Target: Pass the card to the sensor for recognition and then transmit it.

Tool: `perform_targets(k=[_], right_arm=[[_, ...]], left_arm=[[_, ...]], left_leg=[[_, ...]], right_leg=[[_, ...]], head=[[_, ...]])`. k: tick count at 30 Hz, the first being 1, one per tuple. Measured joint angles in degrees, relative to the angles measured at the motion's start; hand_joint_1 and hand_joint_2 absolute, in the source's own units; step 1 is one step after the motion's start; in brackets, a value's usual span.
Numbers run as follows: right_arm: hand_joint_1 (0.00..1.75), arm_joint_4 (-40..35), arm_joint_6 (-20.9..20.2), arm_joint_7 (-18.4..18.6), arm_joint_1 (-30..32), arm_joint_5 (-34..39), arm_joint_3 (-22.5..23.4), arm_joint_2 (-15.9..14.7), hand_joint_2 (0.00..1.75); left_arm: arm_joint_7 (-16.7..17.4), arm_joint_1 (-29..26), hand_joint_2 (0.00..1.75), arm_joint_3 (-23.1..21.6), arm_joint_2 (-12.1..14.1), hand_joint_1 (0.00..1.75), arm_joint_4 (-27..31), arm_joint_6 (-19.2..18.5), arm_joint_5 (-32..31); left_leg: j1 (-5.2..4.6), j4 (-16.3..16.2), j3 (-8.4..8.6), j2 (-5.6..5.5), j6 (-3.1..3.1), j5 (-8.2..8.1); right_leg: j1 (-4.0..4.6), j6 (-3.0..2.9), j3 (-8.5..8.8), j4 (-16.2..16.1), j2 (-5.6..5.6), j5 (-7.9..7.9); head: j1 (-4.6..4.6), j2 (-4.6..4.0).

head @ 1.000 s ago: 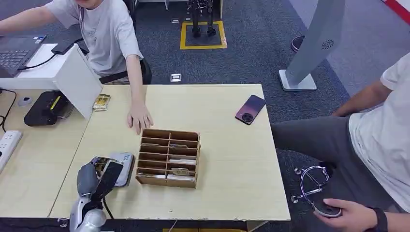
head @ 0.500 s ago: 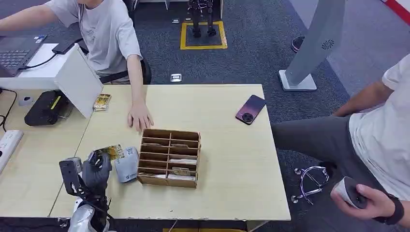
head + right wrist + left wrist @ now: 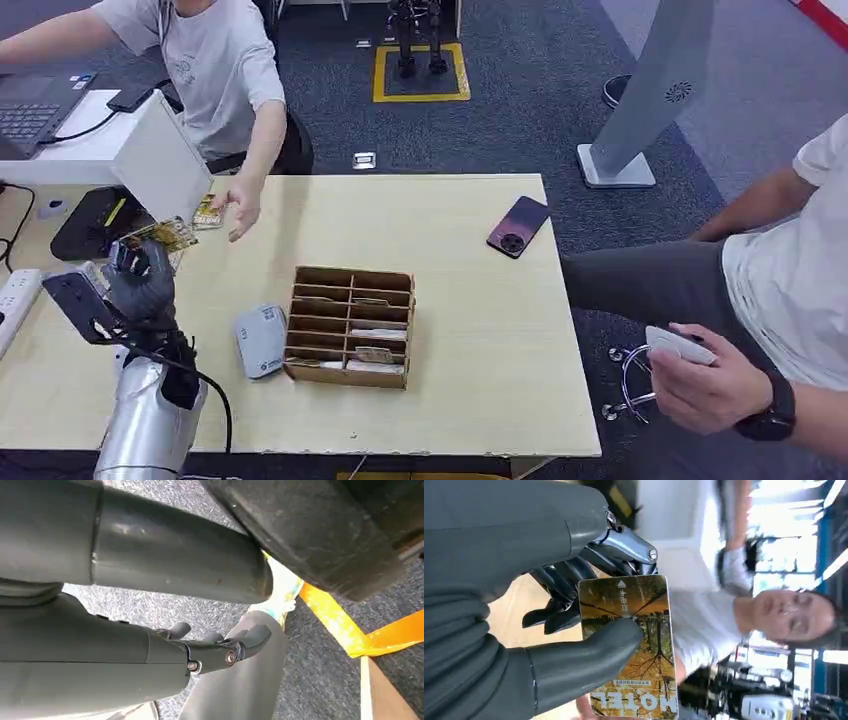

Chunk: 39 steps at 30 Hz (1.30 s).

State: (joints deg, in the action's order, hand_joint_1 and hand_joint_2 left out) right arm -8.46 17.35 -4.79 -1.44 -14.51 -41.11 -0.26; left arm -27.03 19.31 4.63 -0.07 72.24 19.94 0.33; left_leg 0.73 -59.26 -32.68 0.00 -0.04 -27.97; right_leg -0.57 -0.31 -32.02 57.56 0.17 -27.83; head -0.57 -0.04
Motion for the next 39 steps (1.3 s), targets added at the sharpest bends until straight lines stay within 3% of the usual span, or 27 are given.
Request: perform_targets(k=[6,9,11,12,20,27,33,36,39], right_arm=[[0.00,-0.1,-1.1,0.0,-0.6,-1.0,-0.4,0.0,0.00],[0.00,-0.2,-1.1,-0.1,-0.6,-1.2,-0.6,0.0,0.00],[0.00,-0.3,-1.1,-0.1,-0.7,-1.2,-0.7,0.0,0.00],[0.00,-0.3,-1.1,-0.1,-0.7,-1.2,-0.7,0.0,0.00],[0.00,-0.3,-1.9,0.0,-0.8,-1.6,-1.0,0.0,0.00],[0.00,-0.3,-1.0,-0.2,-0.7,-0.5,-1.0,0.0,0.00],[0.00,-0.3,-1.0,-0.9,-0.3,0.8,-0.5,0.0,0.00],[0.00,-0.3,-1.0,-1.0,0.0,1.3,-0.2,0.0,0.00],[0.00,-0.2,-1.0,-1.0,0.1,1.3,-0.1,0.0,0.00]], left_arm=[[0.3,4.6,1.75,-2.6,2.9,1.75,-4.1,15.8,-26.2],[0.8,6.3,1.75,-3.2,3.9,1.75,-6.1,19.2,-35.4],[0.8,6.9,1.75,-3.2,4.2,1.75,-7.0,19.5,-37.6],[0.8,7.0,1.75,-3.2,4.3,0.00,-7.4,19.6,-37.8],[0.4,6.7,1.75,-3.3,4.6,0.00,-8.5,18.8,-36.5],[1.1,5.0,1.75,-3.7,4.7,0.00,-6.9,7.5,-28.1],[-3.6,-6.3,1.75,-8.6,6.3,0.00,7.4,-4.6,-26.8],[-5.6,-13.6,1.75,-13.3,7.3,0.00,15.9,-7.3,-28.7],[-7.5,-18.6,1.75,-18.7,7.9,0.00,20.9,-5.9,-33.6]], left_leg=[[0.00,0.0,0.01,0.03,0.00,0.00],[0.00,0.0,0.01,0.03,0.00,0.00],[0.00,0.0,0.01,0.03,0.00,0.00],[0.00,0.0,0.01,0.04,0.00,0.00],[0.00,0.0,0.00,0.05,0.00,0.00],[0.00,0.0,-0.01,0.08,0.00,0.00],[-0.02,0.0,-0.04,0.18,0.00,-0.10],[-0.03,0.0,-0.07,0.18,0.06,-0.17],[-0.05,0.0,-0.10,0.17,0.07,-0.18]], right_leg=[[0.00,0.00,-0.01,0.0,0.04,0.00],[0.00,-0.04,-0.01,0.0,0.05,0.03],[0.00,-0.04,-0.01,0.0,0.05,0.03],[0.00,-0.04,-0.02,0.0,0.05,0.03],[0.00,-0.05,-0.04,0.0,0.06,0.04],[0.00,-0.05,-0.04,0.0,0.10,0.04],[-0.02,-0.01,-0.13,0.0,0.22,-0.02],[-0.03,0.08,-0.15,0.0,0.21,-0.09],[-0.04,0.08,-0.17,0.0,0.19,-0.09]], head=[[0.02,0.00],[0.04,0.00],[0.04,0.00],[0.02,0.00],[0.02,0.00],[0.02,0.00],[0.00,0.00],[0.02,0.00],[0.02,0.00]])
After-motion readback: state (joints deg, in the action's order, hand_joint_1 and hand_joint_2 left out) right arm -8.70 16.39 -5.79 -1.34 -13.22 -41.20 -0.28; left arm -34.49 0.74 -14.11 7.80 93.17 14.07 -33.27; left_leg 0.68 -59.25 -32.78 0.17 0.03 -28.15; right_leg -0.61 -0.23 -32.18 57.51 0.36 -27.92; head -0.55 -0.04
